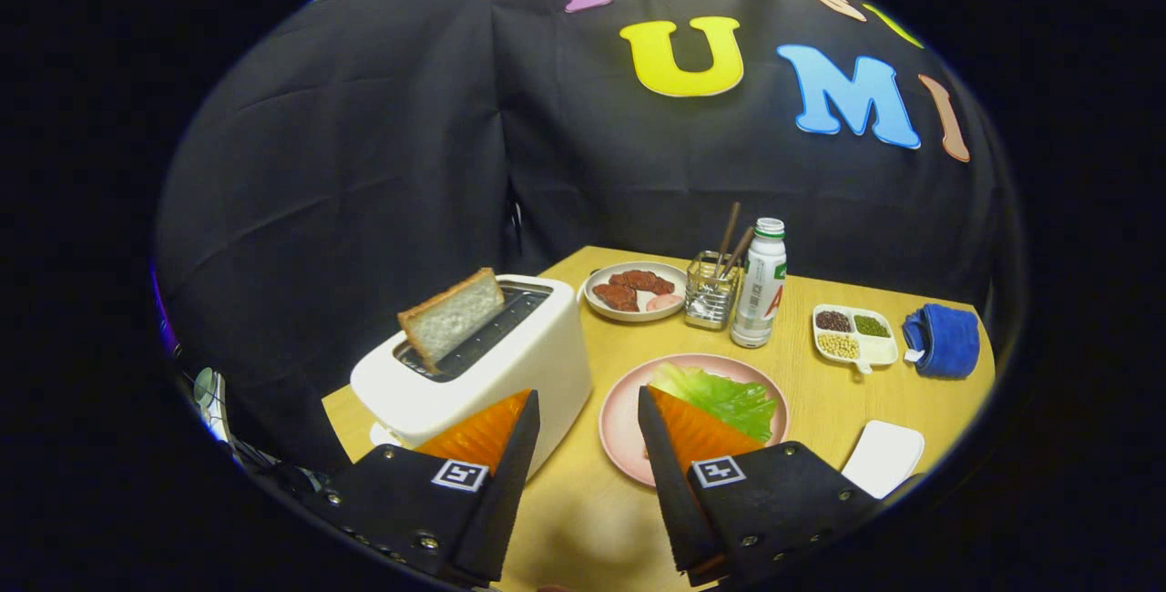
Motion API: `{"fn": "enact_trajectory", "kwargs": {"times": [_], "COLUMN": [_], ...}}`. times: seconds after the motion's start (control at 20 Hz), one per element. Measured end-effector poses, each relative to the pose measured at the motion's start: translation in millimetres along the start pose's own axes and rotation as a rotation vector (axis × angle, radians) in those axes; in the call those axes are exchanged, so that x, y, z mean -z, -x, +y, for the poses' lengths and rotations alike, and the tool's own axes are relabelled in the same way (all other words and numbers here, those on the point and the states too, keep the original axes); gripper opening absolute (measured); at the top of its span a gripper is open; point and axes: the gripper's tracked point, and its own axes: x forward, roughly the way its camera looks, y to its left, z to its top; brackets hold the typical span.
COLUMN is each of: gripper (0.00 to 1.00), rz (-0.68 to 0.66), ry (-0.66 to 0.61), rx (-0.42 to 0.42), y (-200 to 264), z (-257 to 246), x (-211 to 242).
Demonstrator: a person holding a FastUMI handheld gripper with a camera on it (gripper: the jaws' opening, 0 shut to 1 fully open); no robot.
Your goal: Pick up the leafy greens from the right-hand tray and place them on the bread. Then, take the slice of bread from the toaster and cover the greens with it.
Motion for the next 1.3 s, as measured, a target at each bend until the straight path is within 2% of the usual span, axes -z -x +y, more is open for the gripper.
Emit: {"fn": "enact_trajectory", "kwargs": {"times": [0.25, 0.4, 0.7, 0.85, 1.2, 1.3], "gripper": [0.67, 0.67, 0.67, 0.67, 0.67, 0.63], "rz": [-0.141, -0.158, -0.234, -0.237, -0.232, -0.204], "ry": [0.041, 0.013, 0.068, 0.083, 0.079, 0.068], "rx": [-0.002, -0.044, -0.022, 0.007, 0.174, 0.19], "y": [9, 3, -15, -31, -74, -87], "z": [43, 77, 113, 125, 127, 129], "x": [-21, -24, -38, -37, -39, -31]}}
